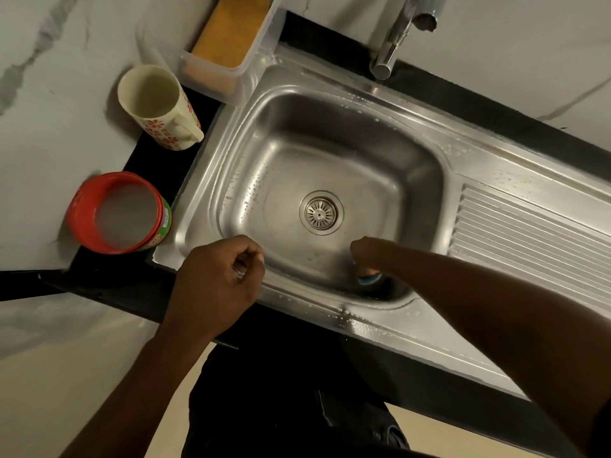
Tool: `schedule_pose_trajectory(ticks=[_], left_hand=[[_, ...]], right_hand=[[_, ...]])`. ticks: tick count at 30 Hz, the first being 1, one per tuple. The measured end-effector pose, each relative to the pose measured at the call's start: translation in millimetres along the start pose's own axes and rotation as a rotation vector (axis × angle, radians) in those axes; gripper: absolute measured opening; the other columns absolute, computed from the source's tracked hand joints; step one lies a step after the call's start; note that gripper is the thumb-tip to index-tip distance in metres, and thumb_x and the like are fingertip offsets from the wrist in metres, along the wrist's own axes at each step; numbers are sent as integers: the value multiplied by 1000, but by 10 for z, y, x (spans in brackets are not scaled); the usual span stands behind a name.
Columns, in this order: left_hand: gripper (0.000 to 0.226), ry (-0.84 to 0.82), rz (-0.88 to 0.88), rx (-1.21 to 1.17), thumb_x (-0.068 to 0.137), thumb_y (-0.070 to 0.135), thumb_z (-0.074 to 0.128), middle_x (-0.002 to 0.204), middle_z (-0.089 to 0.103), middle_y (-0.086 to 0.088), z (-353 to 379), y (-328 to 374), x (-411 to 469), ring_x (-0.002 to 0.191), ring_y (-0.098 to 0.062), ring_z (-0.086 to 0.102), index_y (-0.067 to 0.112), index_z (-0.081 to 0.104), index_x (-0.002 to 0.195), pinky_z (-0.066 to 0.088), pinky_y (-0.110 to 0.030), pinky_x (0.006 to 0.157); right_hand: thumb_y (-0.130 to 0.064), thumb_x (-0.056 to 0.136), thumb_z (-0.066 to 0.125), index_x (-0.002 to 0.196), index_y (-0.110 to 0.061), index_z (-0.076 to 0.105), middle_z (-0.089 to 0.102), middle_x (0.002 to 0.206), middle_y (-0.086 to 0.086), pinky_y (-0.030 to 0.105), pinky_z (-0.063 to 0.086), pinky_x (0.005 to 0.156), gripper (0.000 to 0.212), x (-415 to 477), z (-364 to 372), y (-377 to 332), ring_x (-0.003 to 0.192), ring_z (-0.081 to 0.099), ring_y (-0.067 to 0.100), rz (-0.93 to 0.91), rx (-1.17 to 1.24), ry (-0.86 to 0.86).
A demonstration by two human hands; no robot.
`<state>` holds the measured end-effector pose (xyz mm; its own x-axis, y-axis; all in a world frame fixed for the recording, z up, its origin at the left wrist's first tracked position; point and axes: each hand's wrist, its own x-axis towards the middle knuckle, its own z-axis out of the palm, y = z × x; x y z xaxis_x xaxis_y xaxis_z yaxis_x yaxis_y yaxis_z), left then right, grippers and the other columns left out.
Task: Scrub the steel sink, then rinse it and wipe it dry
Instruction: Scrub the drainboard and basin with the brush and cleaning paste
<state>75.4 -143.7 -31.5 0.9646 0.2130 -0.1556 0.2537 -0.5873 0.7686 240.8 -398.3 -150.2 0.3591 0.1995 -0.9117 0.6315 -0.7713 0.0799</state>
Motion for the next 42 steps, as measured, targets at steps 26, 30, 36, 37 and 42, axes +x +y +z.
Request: schedule_pose_trajectory(ticks=[26, 30, 36, 37, 42], left_hand=[[9, -5, 10, -11, 95, 19, 72, 79, 72, 17, 131, 142, 65, 77, -5, 70, 27, 75, 91, 63, -33, 72], [12, -2, -9, -18, 94, 18, 72, 78, 72, 17, 128, 190, 67, 78, -4, 70, 29, 74, 88, 61, -30, 72], [7, 10, -4, -25, 95, 21, 71, 79, 72, 15, 93, 133, 15, 77, -8, 70, 26, 75, 91, 63, -36, 72], [7, 16, 0, -19, 95, 21, 71, 79, 73, 15, 87, 115, 2, 77, -7, 71, 25, 76, 92, 62, -34, 73], [9, 31, -26, -10, 94, 16, 74, 80, 72, 19, 46, 47, -74, 81, -2, 71, 25, 76, 93, 57, -20, 72]], right_hand=[[-28, 95, 70, 68, -17, 57, 54, 59, -2, 15, 45, 50, 32, -436, -730, 434, 51, 51, 13, 134, -120, -327], [-25, 89, 76, 107, -15, 69, 69, 113, 4, 36, 49, 77, 21, -518, -1121, 690, 112, 68, 29, 231, -438, 117], [-19, 86, 77, 80, -13, 66, 69, 87, -1, 37, 59, 83, 14, -380, -829, 486, 95, 72, 24, 135, -368, 49], [-20, 85, 78, 70, -15, 63, 66, 69, -5, 32, 60, 79, 22, -306, -689, 325, 78, 69, 18, 91, -324, -80], [-18, 94, 71, 80, -13, 67, 63, 58, -4, 22, 49, 52, 16, -149, -451, 198, 48, 57, 9, 41, -112, -389]])
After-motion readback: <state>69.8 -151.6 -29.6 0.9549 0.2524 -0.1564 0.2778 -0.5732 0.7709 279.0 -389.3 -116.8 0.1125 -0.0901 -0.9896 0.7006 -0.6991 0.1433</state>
